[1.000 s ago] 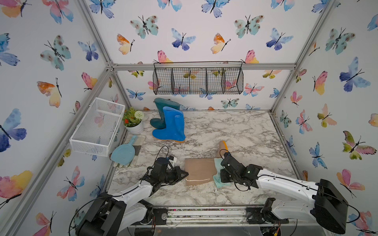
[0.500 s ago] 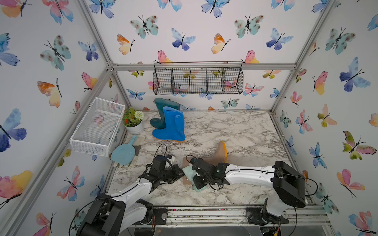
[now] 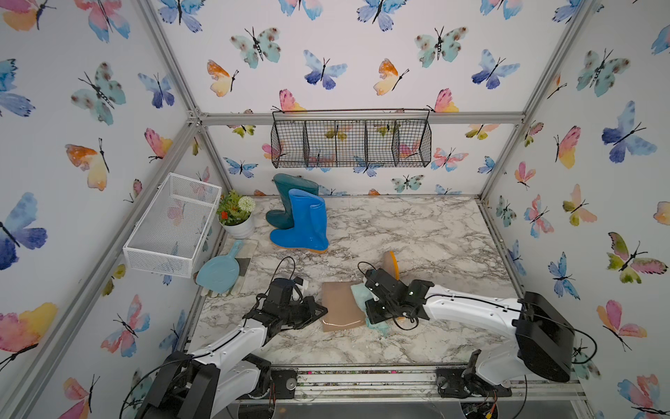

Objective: Wipe the rubber boots with a cloth
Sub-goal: Wipe the dirt off the rubber boot.

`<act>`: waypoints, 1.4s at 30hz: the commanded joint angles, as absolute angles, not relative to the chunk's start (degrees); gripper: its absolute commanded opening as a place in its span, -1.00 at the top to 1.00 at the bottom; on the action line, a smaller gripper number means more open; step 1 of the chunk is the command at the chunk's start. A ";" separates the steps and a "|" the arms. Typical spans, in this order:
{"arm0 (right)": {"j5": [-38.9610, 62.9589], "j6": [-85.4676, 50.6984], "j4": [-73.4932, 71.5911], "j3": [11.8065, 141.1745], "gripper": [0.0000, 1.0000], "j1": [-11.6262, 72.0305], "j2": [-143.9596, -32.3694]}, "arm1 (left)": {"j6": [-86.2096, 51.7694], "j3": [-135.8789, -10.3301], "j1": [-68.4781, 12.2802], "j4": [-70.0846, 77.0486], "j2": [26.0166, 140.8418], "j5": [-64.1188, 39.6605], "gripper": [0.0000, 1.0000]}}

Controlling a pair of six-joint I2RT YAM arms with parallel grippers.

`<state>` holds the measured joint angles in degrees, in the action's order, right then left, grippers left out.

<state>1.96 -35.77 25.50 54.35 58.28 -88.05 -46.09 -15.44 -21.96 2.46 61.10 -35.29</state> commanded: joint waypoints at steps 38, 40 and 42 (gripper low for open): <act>-5.78 -17.31 56.52 110.93 0.98 32.61 -125.58 | -51.19 -12.76 -23.60 7.66 56.41 -33.60 1.00; -4.24 -17.40 55.04 108.78 0.98 32.65 -123.41 | -51.65 -12.70 -23.64 7.30 55.46 -33.25 1.00; -4.23 -17.83 52.87 105.61 0.98 32.68 -119.66 | -52.25 -12.70 -23.64 6.96 54.57 -33.09 1.00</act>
<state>-4.32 -18.79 50.43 108.01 31.20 -123.68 -51.53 -13.23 -23.42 8.67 56.16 -34.37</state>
